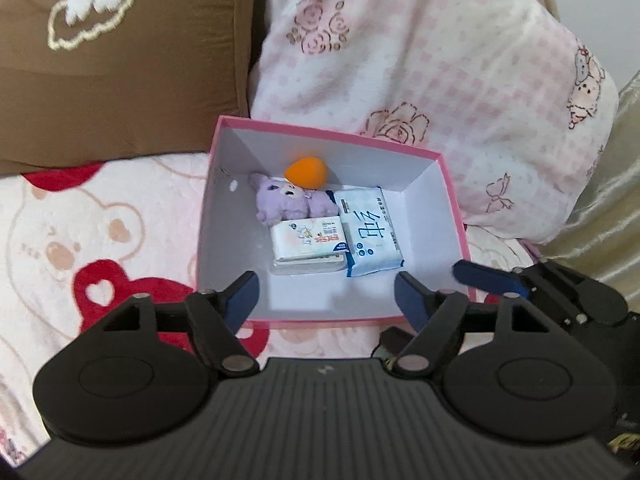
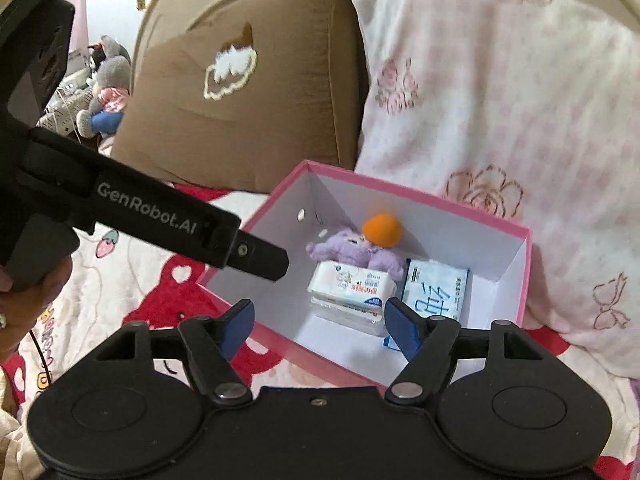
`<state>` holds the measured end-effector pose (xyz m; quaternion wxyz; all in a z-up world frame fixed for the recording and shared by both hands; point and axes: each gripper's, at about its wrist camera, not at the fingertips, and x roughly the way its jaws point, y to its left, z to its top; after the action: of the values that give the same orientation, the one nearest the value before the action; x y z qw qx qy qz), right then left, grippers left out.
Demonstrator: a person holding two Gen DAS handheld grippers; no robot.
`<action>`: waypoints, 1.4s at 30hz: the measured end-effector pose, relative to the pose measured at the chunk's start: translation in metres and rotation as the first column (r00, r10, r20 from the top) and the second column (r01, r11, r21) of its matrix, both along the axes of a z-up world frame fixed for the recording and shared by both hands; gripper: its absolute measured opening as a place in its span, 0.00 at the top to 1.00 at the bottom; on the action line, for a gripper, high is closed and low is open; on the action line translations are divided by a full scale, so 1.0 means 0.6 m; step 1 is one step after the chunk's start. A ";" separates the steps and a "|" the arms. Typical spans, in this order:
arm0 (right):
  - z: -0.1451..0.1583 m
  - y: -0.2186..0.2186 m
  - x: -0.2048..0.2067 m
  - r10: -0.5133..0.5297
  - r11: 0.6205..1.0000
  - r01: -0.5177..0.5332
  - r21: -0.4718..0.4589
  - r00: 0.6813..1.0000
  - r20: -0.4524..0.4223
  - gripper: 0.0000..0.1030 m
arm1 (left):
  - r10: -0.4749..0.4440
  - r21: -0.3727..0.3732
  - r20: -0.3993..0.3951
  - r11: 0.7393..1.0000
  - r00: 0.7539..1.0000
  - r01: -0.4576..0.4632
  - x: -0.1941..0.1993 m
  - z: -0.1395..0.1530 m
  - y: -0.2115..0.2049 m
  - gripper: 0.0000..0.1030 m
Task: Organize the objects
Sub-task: 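Withdraw the open left gripper from the box toward the green yarn ball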
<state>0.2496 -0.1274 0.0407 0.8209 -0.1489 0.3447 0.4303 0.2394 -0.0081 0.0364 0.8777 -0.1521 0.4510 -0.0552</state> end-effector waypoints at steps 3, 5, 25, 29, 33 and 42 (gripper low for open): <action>0.013 -0.016 -0.009 -0.022 1.000 0.021 0.021 1.000 0.020 0.14 | 0.014 0.014 0.006 1.000 1.000 -0.014 -0.022 0.018 0.006 0.20; 0.015 -0.025 -0.012 -0.038 0.999 0.038 0.016 0.999 0.035 0.10 | 0.030 0.019 0.008 0.999 1.000 -0.030 -0.036 0.028 0.010 0.17; 0.069 -0.108 -0.087 0.009 1.000 -0.009 -0.011 1.000 0.011 0.10 | 0.007 0.081 -0.012 0.997 1.000 -0.006 -0.134 0.074 -0.031 0.04; 0.075 -0.121 -0.108 0.026 0.999 -0.026 -0.035 0.999 0.021 0.10 | -0.004 0.043 -0.021 0.999 1.000 0.005 -0.147 0.067 -0.030 0.04; 0.074 -0.128 -0.129 0.039 0.998 -0.038 -0.051 0.999 0.020 0.10 | 0.016 0.013 -0.056 1.000 0.998 -0.016 -0.159 0.044 -0.027 0.04; 0.056 -0.137 -0.170 0.059 0.994 -0.058 -0.088 0.998 0.014 0.10 | -0.035 0.066 -0.061 0.997 0.998 0.039 -0.200 0.024 -0.046 0.04</action>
<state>0.1479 -0.2098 0.0740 0.8034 -0.1984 0.3519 0.4373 0.1196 -0.0360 0.0507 0.8673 -0.1156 0.4815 -0.0515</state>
